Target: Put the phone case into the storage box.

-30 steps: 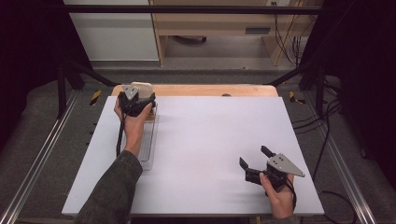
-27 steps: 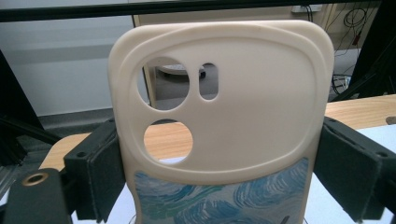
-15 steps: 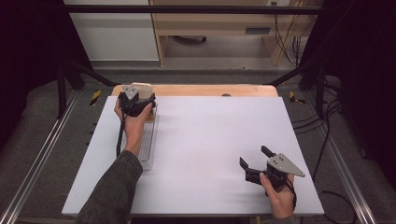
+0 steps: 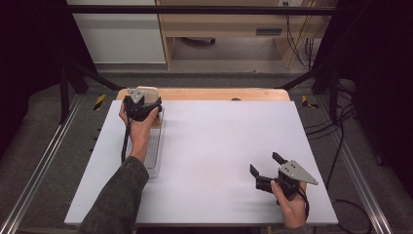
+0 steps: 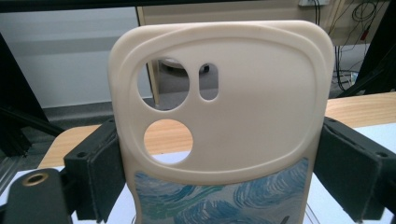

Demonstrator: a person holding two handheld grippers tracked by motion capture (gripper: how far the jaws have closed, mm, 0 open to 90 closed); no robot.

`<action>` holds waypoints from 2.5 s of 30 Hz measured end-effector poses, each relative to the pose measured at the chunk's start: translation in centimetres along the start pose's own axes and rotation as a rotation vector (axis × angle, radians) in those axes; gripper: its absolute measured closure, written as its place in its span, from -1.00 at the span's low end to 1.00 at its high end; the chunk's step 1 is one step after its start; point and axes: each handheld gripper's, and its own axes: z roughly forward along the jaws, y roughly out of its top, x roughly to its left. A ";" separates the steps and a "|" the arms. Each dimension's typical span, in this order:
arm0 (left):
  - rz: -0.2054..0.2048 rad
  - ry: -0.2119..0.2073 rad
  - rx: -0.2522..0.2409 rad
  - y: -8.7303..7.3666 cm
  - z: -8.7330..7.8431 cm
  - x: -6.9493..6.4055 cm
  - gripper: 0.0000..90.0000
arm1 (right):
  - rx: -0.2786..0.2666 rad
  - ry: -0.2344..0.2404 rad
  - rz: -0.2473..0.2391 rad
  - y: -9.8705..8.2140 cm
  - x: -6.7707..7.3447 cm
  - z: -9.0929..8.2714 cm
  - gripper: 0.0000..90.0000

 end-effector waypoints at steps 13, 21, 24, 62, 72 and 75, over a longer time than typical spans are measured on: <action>-0.005 0.004 0.009 0.0 0.2 0.0 -0.76 | 0.001 0.002 0.000 0.0 0.0 0.0 -0.85; -0.006 0.005 0.017 0.1 0.2 0.0 -0.76 | 0.001 0.002 0.001 0.0 0.0 0.0 -0.85; -0.006 0.005 0.019 0.1 0.2 0.0 -0.76 | 0.000 0.003 0.000 0.0 0.0 0.0 -0.85; -0.008 -0.002 0.052 0.4 0.4 0.1 -0.78 | 0.000 0.005 0.001 0.0 0.1 0.0 -0.85; -0.011 -0.013 0.053 0.4 0.4 0.3 -0.79 | 0.007 0.010 0.001 0.0 0.2 0.1 -0.85; -0.012 -0.011 0.052 0.4 0.3 0.2 -0.79 | 0.006 0.009 0.000 0.0 0.2 0.1 -0.85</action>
